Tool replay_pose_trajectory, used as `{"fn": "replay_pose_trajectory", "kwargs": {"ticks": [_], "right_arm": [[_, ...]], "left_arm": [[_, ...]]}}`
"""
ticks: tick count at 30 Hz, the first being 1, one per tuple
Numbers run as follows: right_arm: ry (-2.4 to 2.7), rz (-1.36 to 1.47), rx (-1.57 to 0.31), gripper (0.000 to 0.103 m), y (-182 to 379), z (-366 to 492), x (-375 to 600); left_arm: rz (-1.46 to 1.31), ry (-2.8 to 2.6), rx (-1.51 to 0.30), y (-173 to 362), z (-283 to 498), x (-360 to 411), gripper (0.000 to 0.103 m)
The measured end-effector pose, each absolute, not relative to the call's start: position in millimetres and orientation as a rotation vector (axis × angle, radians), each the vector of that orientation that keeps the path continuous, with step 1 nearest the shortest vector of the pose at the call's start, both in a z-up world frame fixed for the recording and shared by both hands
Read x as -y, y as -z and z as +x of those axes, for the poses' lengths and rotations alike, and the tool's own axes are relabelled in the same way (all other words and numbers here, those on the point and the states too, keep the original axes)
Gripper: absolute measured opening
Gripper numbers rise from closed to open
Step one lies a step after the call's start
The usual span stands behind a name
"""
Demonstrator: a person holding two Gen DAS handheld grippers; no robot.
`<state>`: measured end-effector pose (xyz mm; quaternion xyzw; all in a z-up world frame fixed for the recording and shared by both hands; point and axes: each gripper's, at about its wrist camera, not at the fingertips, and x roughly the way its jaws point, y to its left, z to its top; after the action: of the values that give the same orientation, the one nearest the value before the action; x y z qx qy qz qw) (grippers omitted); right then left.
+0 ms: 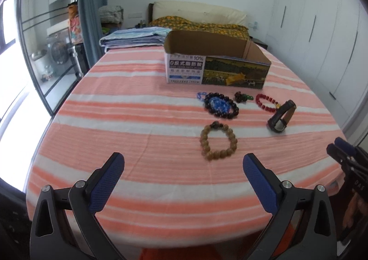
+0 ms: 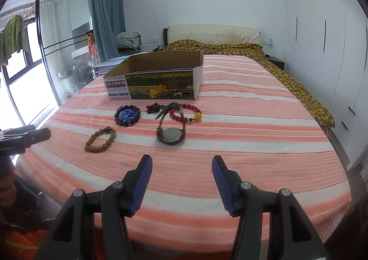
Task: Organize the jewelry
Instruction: 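Withdraw both tools toward the brown bead bracelet and black wristwatch, then grasp the brown bead bracelet with the left tool while the right tool grasps the black wristwatch, then carry the bracelet and watch into the box and open both tools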
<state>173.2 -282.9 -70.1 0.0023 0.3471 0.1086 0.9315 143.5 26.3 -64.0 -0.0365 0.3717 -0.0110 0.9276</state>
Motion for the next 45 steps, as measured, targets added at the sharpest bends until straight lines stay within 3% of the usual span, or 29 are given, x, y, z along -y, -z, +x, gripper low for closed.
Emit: {"fn": "replay_pose_trajectory", "kwargs": {"ticks": [7, 22, 25, 27, 32, 34, 36, 37, 39, 40, 41, 45], "right_arm": [[-0.262, -0.062, -0.756, 0.055, 77.5, 229.3, 298.1], [-0.419, -0.086, -0.917, 0.055, 98.7, 268.6, 276.9], [-0.444, -0.117, -0.931, 0.055, 107.3, 277.3, 266.9], [-0.463, -0.135, -0.941, 0.046, 113.1, 282.8, 258.3], [-0.486, -0.180, -0.927, 0.043, 122.6, 292.2, 243.3], [-0.473, -0.178, -0.923, 0.026, 119.8, 294.8, 242.0], [-0.465, -0.164, -0.932, 0.006, 116.5, 297.9, 243.7], [-0.462, -0.148, -0.944, 0.005, 115.8, 298.4, 245.5], [-0.452, -0.141, -0.947, 0.005, 114.4, 297.6, 247.4], [-0.449, -0.130, -0.948, 0.005, 112.8, 296.1, 249.1], [-0.449, -0.106, -0.950, 0.005, 109.8, 294.1, 251.7], [-0.449, -0.064, -0.947, 0.005, 95.1, 286.6, 257.7]], "left_arm": [[-0.094, 0.082, -0.827, 82.6, 201.8, -17.0, 0.102], [-0.021, 0.025, -0.999, 123.3, 236.1, -18.9, 0.101], [0.011, 0.011, -1.025, 136.2, 239.7, -13.9, 0.093], [0.000, 0.005, -1.030, 140.0, 241.8, -14.4, 0.092], [-0.005, 0.007, -1.016, 139.1, 242.9, -10.8, 0.087], [-0.004, 0.012, -1.007, 138.8, 241.0, -9.3, 0.084], [0.002, 0.025, -0.994, 137.8, 237.4, -6.2, 0.073], [0.008, 0.037, -0.988, 136.9, 235.6, -3.9, 0.068], [0.038, 0.090, -0.973, 134.5, 230.1, 4.7, 0.038], [0.049, 0.107, -0.970, 133.6, 228.2, 8.0, 0.029], [0.065, 0.129, -0.968, 132.7, 226.5, 12.7, 0.010], [0.069, 0.145, -0.963, 129.4, 223.1, 19.6, 0.009]]}}
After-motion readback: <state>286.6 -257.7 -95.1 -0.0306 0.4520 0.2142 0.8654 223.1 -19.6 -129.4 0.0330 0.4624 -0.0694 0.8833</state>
